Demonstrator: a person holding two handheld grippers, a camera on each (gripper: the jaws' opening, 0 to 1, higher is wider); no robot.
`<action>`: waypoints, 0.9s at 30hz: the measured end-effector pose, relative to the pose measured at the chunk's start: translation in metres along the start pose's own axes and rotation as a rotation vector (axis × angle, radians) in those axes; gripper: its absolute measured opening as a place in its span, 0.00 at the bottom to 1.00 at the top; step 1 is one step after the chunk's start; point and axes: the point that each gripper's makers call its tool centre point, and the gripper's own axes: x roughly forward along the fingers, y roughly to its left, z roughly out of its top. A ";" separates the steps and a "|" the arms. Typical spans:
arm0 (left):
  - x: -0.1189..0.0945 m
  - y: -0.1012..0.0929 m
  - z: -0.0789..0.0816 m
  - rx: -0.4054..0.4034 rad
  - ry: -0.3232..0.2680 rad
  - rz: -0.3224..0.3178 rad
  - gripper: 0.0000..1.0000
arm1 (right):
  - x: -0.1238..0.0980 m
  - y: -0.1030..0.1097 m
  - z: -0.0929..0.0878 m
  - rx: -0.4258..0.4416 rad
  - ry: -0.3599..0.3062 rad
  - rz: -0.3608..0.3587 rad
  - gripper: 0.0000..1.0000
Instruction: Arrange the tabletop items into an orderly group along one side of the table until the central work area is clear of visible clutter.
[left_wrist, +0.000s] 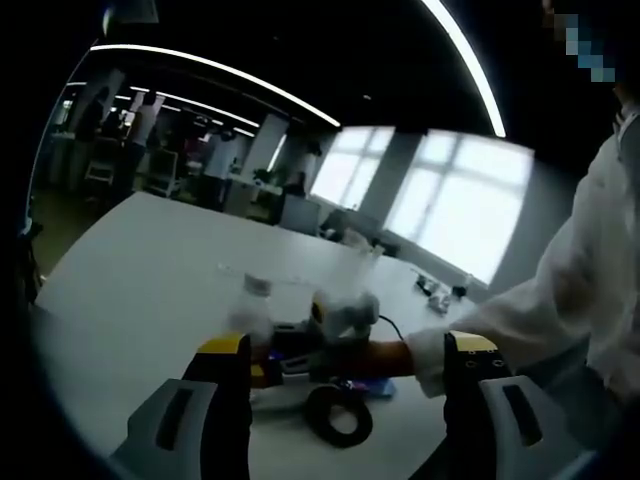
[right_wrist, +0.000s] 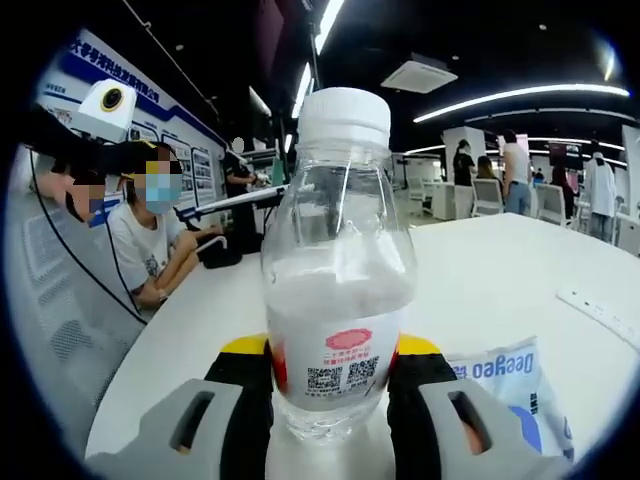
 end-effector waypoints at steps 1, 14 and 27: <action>0.000 0.000 0.000 0.000 0.000 0.000 0.75 | -0.001 0.003 0.000 -0.013 0.004 0.003 0.41; -0.001 -0.001 0.000 -0.006 -0.001 0.005 0.74 | 0.002 0.002 0.002 -0.101 -0.003 -0.076 0.40; -0.001 0.002 0.003 -0.009 -0.014 0.009 0.74 | 0.005 -0.003 0.005 -0.088 -0.001 -0.095 0.40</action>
